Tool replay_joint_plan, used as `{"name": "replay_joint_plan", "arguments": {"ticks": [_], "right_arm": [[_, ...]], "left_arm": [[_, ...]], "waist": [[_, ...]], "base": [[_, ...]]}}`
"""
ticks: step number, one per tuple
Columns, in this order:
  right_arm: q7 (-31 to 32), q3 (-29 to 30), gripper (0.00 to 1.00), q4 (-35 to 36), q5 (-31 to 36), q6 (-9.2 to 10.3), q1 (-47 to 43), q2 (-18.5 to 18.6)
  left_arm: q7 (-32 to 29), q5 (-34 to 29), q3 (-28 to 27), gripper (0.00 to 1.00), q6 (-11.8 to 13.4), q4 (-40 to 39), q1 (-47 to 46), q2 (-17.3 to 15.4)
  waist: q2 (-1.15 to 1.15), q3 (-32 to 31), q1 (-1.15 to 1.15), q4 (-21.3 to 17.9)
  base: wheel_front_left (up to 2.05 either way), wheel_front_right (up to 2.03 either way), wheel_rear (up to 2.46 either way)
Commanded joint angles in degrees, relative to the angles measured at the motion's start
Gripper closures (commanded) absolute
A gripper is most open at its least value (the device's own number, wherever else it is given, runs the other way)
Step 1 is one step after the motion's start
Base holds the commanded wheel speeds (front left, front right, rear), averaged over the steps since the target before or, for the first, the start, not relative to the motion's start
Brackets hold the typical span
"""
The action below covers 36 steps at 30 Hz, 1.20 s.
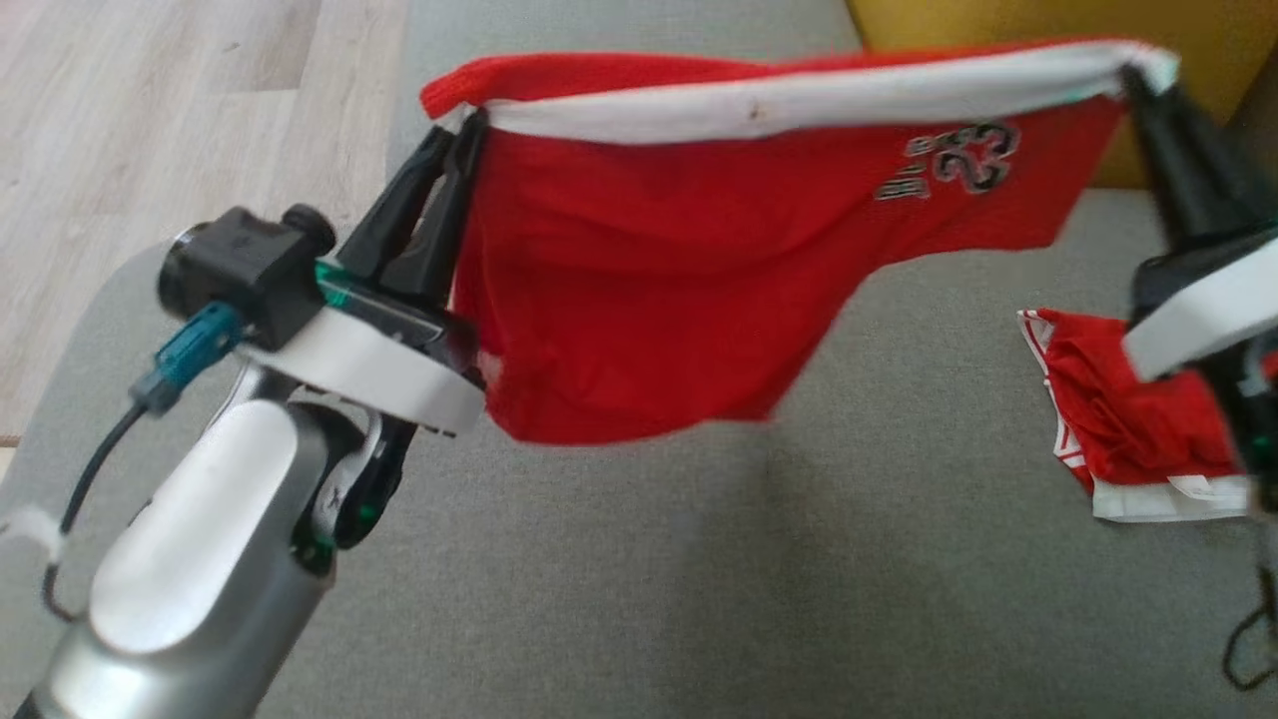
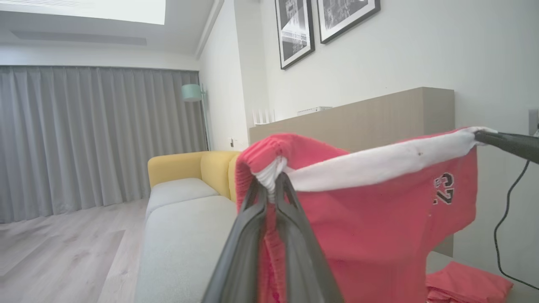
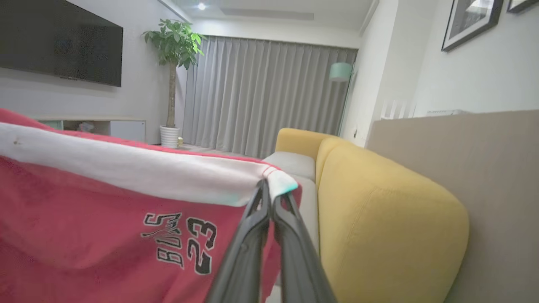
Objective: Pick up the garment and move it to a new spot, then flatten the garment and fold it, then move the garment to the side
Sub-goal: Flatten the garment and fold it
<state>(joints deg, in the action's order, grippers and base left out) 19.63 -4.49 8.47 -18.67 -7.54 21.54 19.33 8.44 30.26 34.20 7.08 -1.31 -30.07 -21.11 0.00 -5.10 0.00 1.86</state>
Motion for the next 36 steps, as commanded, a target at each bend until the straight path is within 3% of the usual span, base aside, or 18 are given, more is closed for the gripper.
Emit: {"name": "replay_joint_plan", "arguments": {"ticks": [1,9,15,18,22,25,29,36], "right_arm": [[1.1,0.7,1.0,3.7,0.8,0.05,1.1,0.9],[6.0,4.9,1.0,12.0,3.7,0.05,1.0,-1.5],[6.7,3.4,1.0,9.2,4.5,0.05,4.9,-1.3],[6.3,1.7,1.0,4.8,3.2,0.05,10.0,-1.0],[2.2,-4.9,1.0,-8.2,2.3,0.05,23.1,0.8],[-1.7,-5.3,1.0,-18.6,-0.4,0.05,31.5,-1.6],[-8.6,-7.3,1.0,-30.4,1.2,0.05,40.7,-2.7],[-18.5,-7.7,1.0,-43.3,2.4,0.05,47.5,-5.3]], "left_arm": [[-0.5,-0.9,-3.4,1.0,0.9,-2.8,-1.9,-2.4],[-2.5,-1.6,-5.6,1.0,3.9,-9.5,-1.9,-4.6],[-5.2,-0.6,-4.6,1.0,2.0,-5.3,-4.8,-4.8],[-5.3,0.4,-5.2,1.0,0.2,-0.8,-8.6,-4.3],[-3.3,-0.4,-6.0,1.0,-3.5,9.5,-17.9,-4.6],[-0.9,-0.8,-7.4,1.0,-4.4,16.7,-24.8,-3.5],[2.8,-1.0,-8.3,1.0,-6.0,25.7,-32.9,-1.0],[5.7,-1.4,-7.9,1.0,-8.8,36.3,-38.9,2.8]], "waist": [[0.0,0.0,0.0,0.1],[0.0,0.5,0.0,0.0],[0.0,3.9,0.0,-0.7],[0.0,7.4,0.0,-1.5],[0.0,14.1,0.0,-3.7],[0.0,17.1,0.0,-4.2],[0.0,19.4,0.0,-4.2],[0.0,22.5,0.0,-3.0]], "base": [[0.0,0.0,0.0],[0.0,0.0,0.0],[0.0,0.0,0.0],[0.0,0.0,0.0],[0.0,0.0,0.0],[0.0,0.0,0.0],[0.0,0.0,0.0],[0.0,0.0,0.0]]}}
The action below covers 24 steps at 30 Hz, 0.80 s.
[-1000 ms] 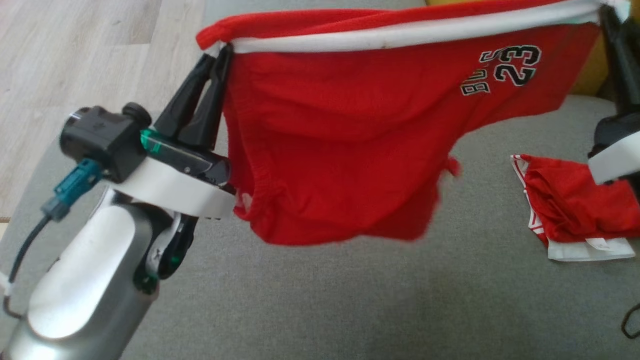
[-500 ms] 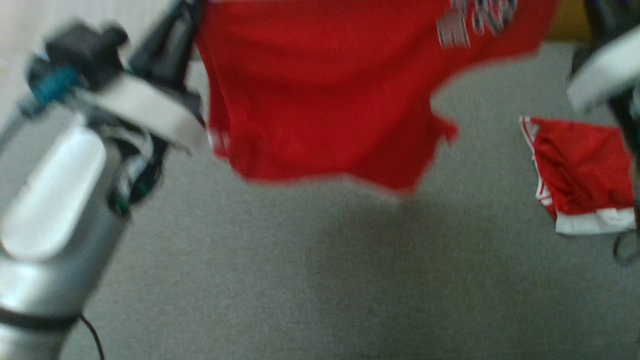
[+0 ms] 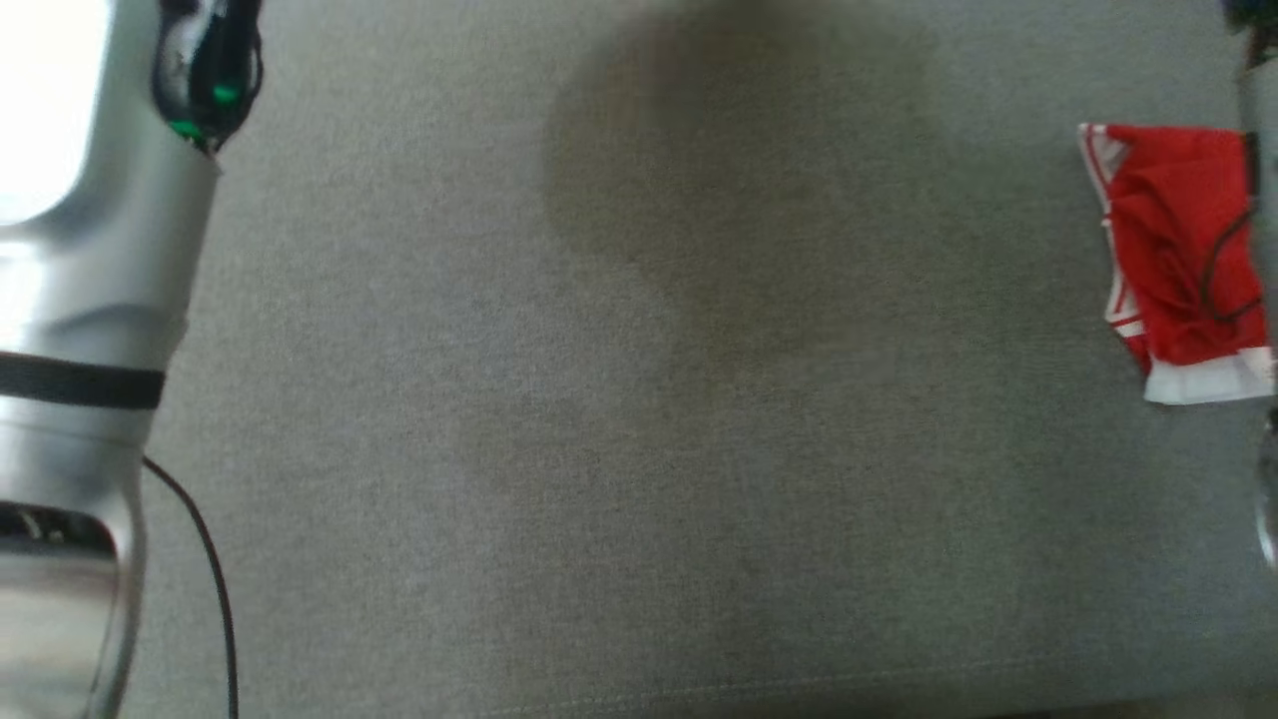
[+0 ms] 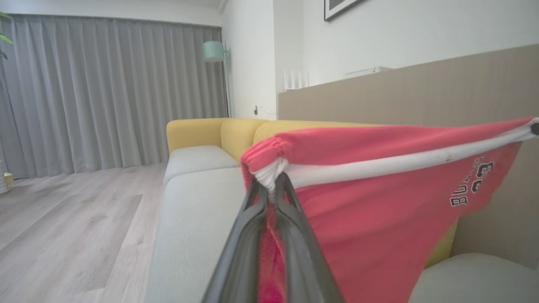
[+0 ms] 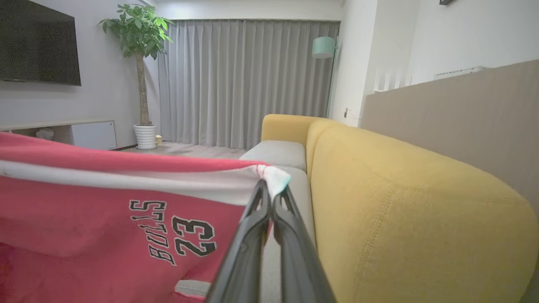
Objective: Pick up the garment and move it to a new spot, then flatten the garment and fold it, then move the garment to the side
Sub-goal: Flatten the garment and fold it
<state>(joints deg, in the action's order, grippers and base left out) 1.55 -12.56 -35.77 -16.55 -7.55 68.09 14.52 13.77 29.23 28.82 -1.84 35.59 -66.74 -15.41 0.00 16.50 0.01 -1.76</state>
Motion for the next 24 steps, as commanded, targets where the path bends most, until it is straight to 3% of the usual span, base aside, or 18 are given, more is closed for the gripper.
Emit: {"name": "replay_joint_plan", "arguments": {"ticks": [1,7,12,24], "right_arm": [[-1.4,0.0,1.0,-0.9,0.3,0.06,1.0,-0.8],[-5.0,-5.2,1.0,-10.6,-1.0,0.06,-1.7,-1.7],[-5.6,-12.0,1.0,-14.8,-4.3,0.06,-5.5,-0.3],[-1.8,-32.0,1.0,-11.4,-15.3,0.06,-17.2,11.4]], "left_arm": [[0.5,-0.5,-2.3,1.0,-0.3,0.9,-2.2,-2.4],[1.1,-1.7,0.5,1.0,-3.1,7.7,0.7,0.6],[1.2,-3.0,1.7,1.0,-4.5,8.3,6.1,1.6],[1.2,-6.0,8.3,1.0,-5.6,6.7,23.3,-1.0]], "waist": [[0.0,1.4,-0.01,0.9],[0.0,3.8,-0.01,2.6],[0.0,3.1,-0.01,3.7],[0.0,-5.1,-0.01,4.7]], "base": [[0.0,0.0,0.0],[0.0,0.0,0.0],[0.0,0.0,0.0],[0.0,0.0,0.0]]}}
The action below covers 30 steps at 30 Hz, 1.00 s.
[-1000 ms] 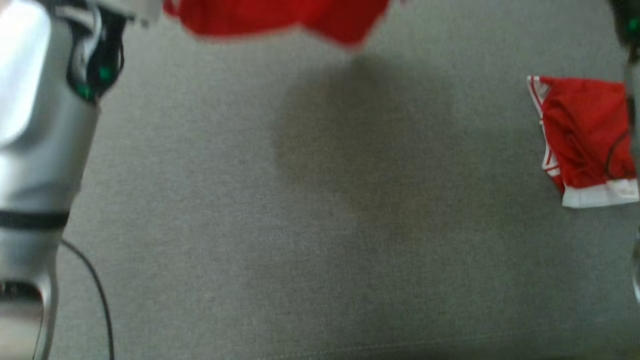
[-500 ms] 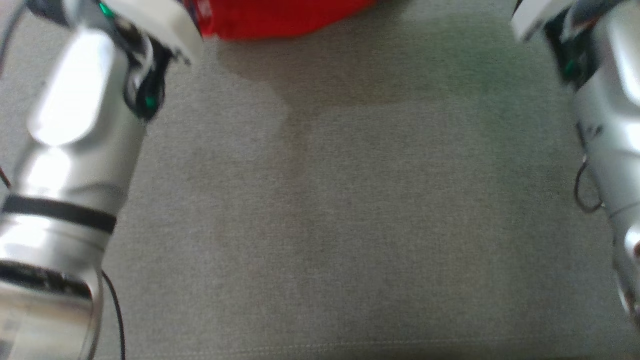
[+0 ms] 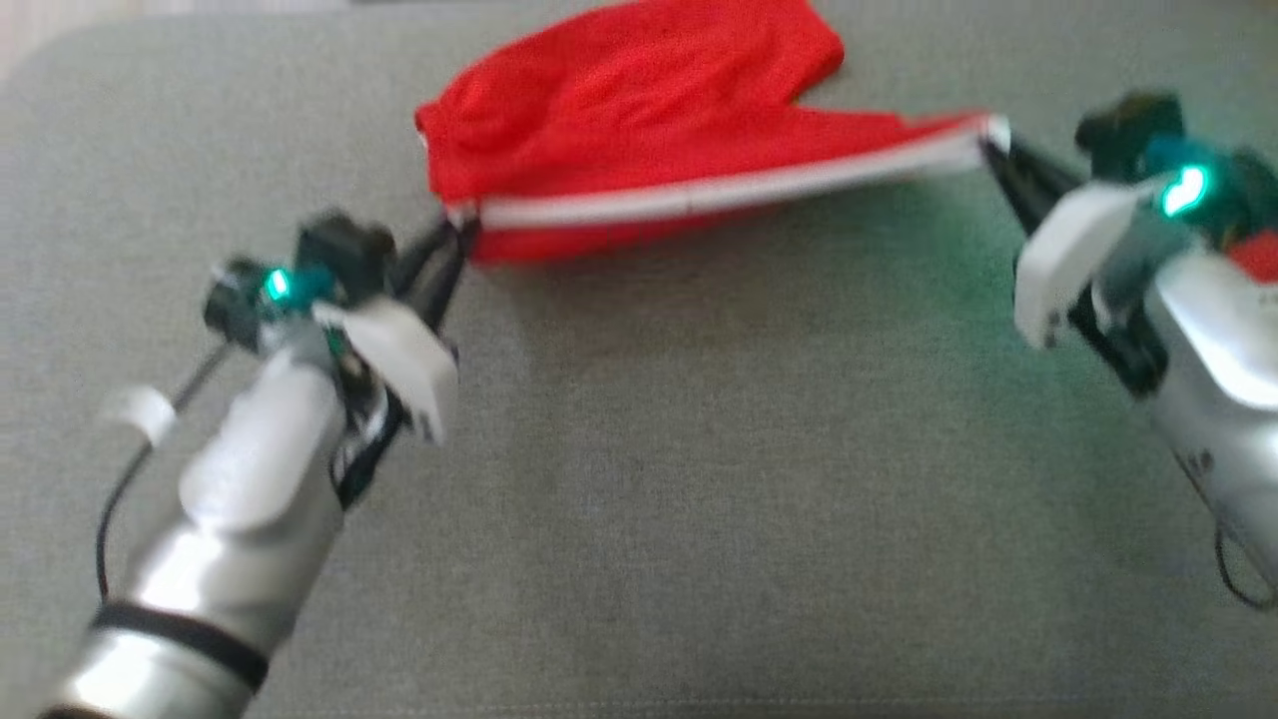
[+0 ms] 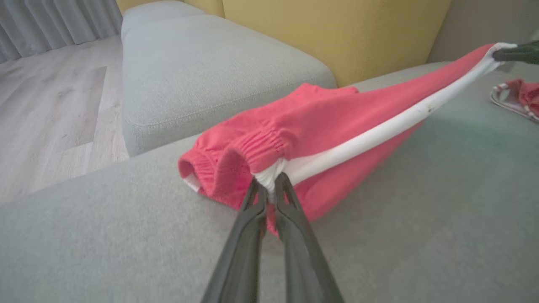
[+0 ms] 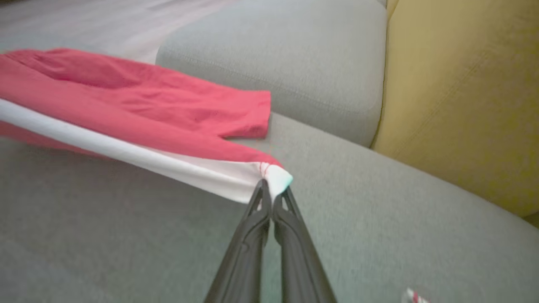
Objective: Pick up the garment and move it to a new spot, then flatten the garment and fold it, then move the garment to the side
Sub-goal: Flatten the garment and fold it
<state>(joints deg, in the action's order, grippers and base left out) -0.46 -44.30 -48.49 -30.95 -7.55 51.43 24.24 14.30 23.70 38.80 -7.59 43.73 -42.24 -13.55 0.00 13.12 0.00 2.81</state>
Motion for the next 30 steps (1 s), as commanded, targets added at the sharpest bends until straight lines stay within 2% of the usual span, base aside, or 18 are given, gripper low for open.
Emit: {"name": "replay_joint_plan", "arguments": {"ticks": [1,11,17,18,23,26,30], "right_arm": [[0.8,-1.6,1.0,2.1,-2.1,0.06,-1.5,2.7],[8.1,-12.8,1.0,9.6,-11.6,0.06,-10.1,14.0],[11.7,-16.9,1.0,13.2,-15.0,0.06,-12.6,18.3],[13.3,-18.1,1.0,14.5,-16.5,0.06,-13.3,19.9],[16.2,-20.9,1.0,18.0,-19.2,0.06,-14.7,23.3],[18.9,-24.3,1.0,21.0,-18.5,0.06,-14.8,26.9],[21.2,-25.6,1.0,24.5,-21.4,0.06,-15.7,30.3]], "left_arm": [[0.7,-0.5,-1.1,1.0,0.2,-1.7,0.0,-3.0],[-0.2,1.3,6.0,1.0,0.1,-5.2,9.2,-4.4],[-2.4,2.7,9.4,1.0,0.1,-8.3,13.2,-6.5],[-3.4,3.4,10.3,1.0,0.1,-9.9,14.8,-7.4],[-6.2,5.8,12.2,1.0,0.1,-14.5,18.5,-9.2],[-7.9,7.0,13.1,1.0,0.1,-18.6,21.0,-11.3],[-9.5,7.6,13.4,1.0,1.0,-23.7,23.7,-13.8]], "waist": [[0.0,-2.5,0.0,0.2],[0.0,-9.0,0.0,0.8],[0.0,-11.7,0.0,0.5],[0.0,-12.7,0.0,0.3],[0.0,-14.5,0.0,0.2],[0.0,-15.1,0.0,0.1],[0.0,-15.6,0.0,0.2]], "base": [[0.0,0.0,0.0],[0.0,0.0,0.0],[0.0,0.0,0.0],[0.0,0.0,0.0],[0.0,0.0,0.0],[0.0,0.0,0.0],[0.0,0.0,0.0]]}}
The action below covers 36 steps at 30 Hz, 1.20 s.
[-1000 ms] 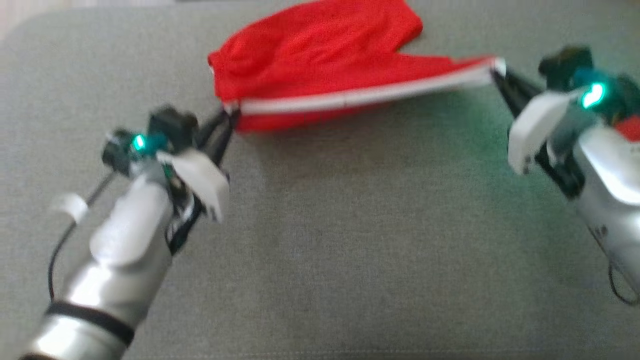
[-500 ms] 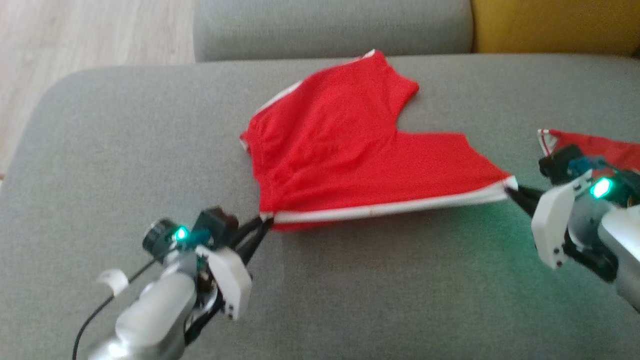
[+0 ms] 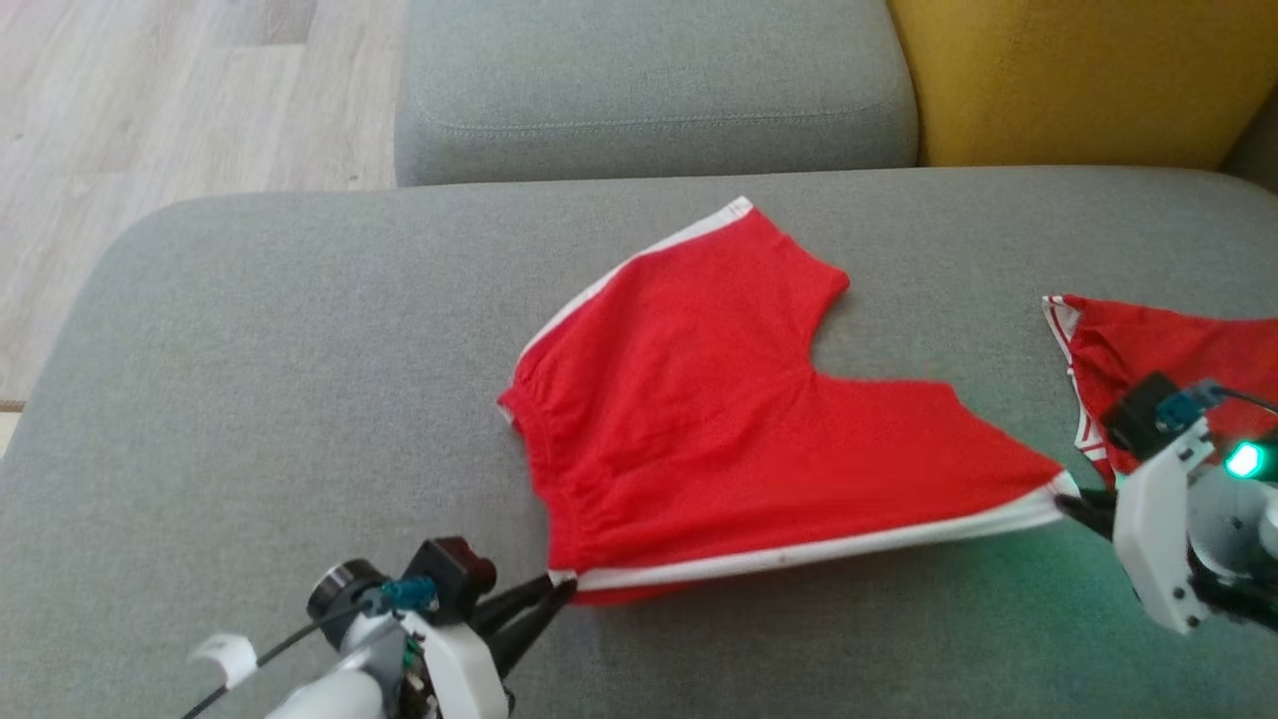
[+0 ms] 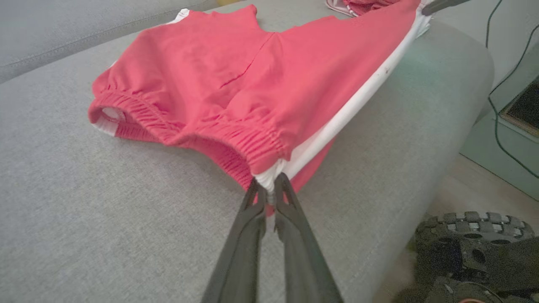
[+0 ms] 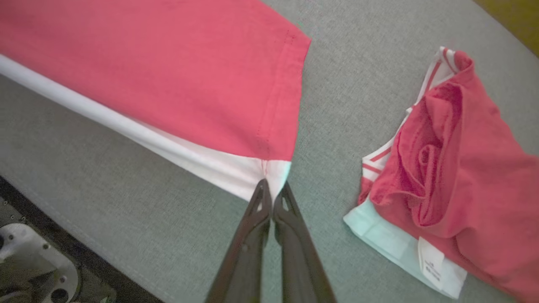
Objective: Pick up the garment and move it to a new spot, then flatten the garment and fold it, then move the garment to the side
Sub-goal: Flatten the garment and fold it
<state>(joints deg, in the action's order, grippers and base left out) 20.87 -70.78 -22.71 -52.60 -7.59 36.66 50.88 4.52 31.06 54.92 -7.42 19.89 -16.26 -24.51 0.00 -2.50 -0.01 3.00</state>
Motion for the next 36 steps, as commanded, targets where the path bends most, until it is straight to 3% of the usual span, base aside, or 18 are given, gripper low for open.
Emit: {"name": "replay_joint_plan", "arguments": {"ticks": [1,7,15,25,36], "right_arm": [[0.5,0.6,1.0,-0.4,-0.4,0.1,-1.2,4.5],[4.7,-1.3,1.0,6.1,1.1,0.1,-2.1,9.6],[6.0,0.5,1.0,11.8,-2.5,0.1,-2.4,14.1],[4.6,5.1,1.0,11.2,4.5,0.1,5.6,9.7],[5.2,5.1,1.0,6.3,9.9,0.1,18.4,5.1]], "left_arm": [[-0.3,0.5,-2.5,1.0,0.8,-1.2,-1.6,-3.4],[-5.2,0.8,0.2,1.0,0.9,-9.2,1.9,-6.7],[-7.3,1.3,-1.1,1.0,4.0,-17.2,2.6,-9.3],[-6.3,2.0,-5.3,1.0,6.3,-18.3,-2.4,-8.5],[-3.5,3.2,-8.8,1.0,6.7,-13.4,-10.4,-3.0]], "waist": [[0.0,-0.1,0.01,0.0],[0.0,-0.5,0.01,-0.2],[0.0,-0.8,0.01,0.0],[0.0,2.7,0.01,2.6],[0.0,11.2,0.01,8.9]], "base": [[0.0,0.0,0.0],[0.0,0.0,0.0],[0.0,0.0,0.0],[0.0,0.0,0.0],[0.0,0.0,0.0]]}}
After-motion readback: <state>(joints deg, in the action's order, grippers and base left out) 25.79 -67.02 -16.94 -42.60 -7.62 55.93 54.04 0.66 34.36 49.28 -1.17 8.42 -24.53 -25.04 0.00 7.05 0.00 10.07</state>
